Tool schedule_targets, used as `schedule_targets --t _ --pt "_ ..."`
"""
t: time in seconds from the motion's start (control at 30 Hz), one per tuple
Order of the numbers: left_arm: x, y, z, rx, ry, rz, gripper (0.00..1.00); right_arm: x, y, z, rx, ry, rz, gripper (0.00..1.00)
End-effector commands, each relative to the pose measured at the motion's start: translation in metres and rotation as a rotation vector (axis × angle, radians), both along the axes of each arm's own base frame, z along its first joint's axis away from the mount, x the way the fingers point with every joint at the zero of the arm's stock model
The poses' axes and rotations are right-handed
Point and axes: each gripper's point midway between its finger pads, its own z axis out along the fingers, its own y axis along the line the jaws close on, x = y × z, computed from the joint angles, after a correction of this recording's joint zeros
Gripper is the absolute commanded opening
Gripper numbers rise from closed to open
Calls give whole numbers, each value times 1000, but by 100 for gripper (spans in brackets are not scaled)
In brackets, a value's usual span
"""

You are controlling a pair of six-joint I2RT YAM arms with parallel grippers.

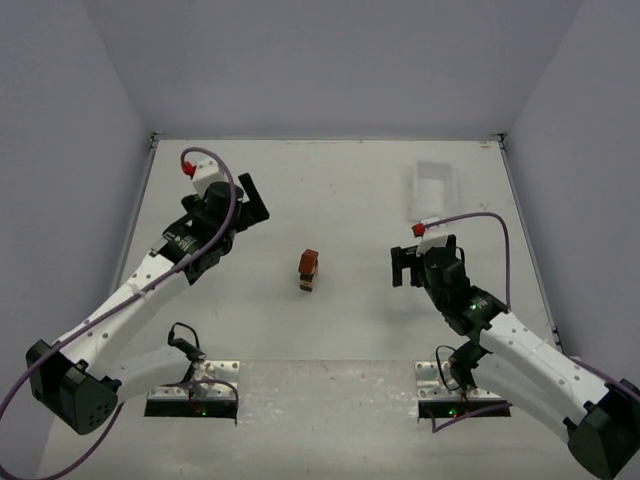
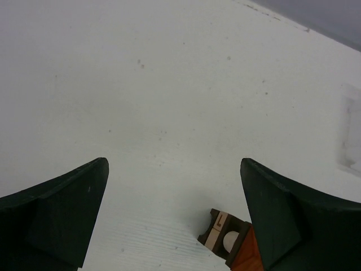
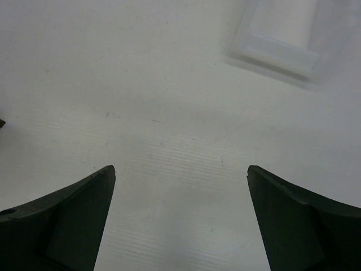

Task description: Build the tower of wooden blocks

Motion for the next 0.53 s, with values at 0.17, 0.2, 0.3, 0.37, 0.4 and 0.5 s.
schedule_targets --t 0.17,0.2,0.3,0.37,0.4,0.5 --pt "-14 45 -25 -102 -74 146 100 -7 -33 11 86 -36 -237 99" --pt "-14 43 -29 -108 -60 144 100 -8 -38 10 90 -38 -270 99" --pt "-15 46 -38 -101 -42 165 100 -11 -48 12 91 -33 -340 99" --pt "-15 47 -40 -102 -40 176 100 -11 -53 13 82 -41 -371 99" --pt "-15 47 -40 -102 -40 175 100 -11 -55 13 79 -41 -382 99" --pt "-15 48 -41 -102 -39 177 100 -13 -60 10 67 -38 -406 99"
